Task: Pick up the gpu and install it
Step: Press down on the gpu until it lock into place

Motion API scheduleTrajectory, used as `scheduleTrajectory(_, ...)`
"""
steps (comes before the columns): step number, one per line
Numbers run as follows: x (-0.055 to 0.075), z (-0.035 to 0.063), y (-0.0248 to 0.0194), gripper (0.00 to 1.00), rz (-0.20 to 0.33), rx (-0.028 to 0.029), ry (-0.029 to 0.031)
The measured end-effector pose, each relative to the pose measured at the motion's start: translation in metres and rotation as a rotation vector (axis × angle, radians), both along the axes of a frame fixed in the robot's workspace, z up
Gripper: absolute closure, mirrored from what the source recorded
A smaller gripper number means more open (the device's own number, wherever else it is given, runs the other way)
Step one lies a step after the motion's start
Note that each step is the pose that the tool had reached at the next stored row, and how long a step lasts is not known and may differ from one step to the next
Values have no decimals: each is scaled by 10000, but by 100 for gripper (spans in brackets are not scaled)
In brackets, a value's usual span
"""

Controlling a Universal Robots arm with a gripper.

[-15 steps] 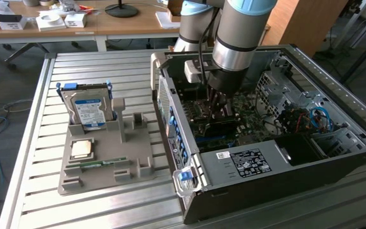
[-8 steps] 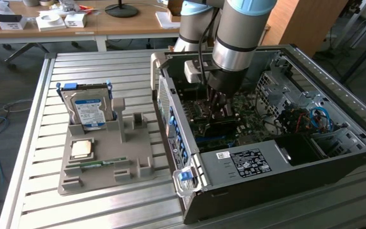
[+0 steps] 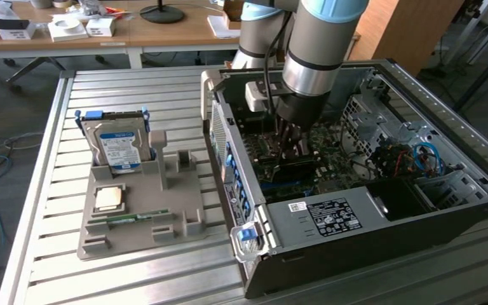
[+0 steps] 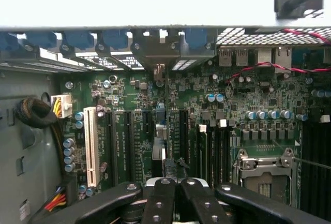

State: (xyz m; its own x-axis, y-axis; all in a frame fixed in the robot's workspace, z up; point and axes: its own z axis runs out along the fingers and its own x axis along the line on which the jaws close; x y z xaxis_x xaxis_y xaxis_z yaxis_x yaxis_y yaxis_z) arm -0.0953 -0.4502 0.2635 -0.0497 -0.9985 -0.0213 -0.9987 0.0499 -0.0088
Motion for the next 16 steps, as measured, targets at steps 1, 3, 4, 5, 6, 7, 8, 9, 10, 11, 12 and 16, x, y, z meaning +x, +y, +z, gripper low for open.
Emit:
scheduleTrajectory(1, 0, 2, 0, 89, 0, -5, 2)
scheduleTrajectory(3, 0, 5, -1, 89, 1, -10, 4)
scheduleTrajectory(4, -1, 5, -1, 89, 2, -11, 4)
scheduleTrajectory(5, -4, 1, -1, 89, 0, -11, 4)
scheduleTrajectory(6, -9, -3, -1, 89, -1, -15, 5)
scheduleTrajectory(7, -12, -6, -2, 89, 1, -16, 6)
scheduleTrajectory(8, -13, -6, -2, 89, 2, -15, 7)
scheduleTrajectory(9, -13, -7, -2, 89, 3, -15, 7)
scheduleTrajectory(10, -12, -9, -1, 89, 3, -11, 4)
scheduleTrajectory(11, -13, -9, -1, 89, 2, -11, 4)
scheduleTrajectory(12, -13, -9, -1, 89, 2, -11, 4)
scheduleTrajectory(16, -15, -17, -1, 89, 1, -12, 6)
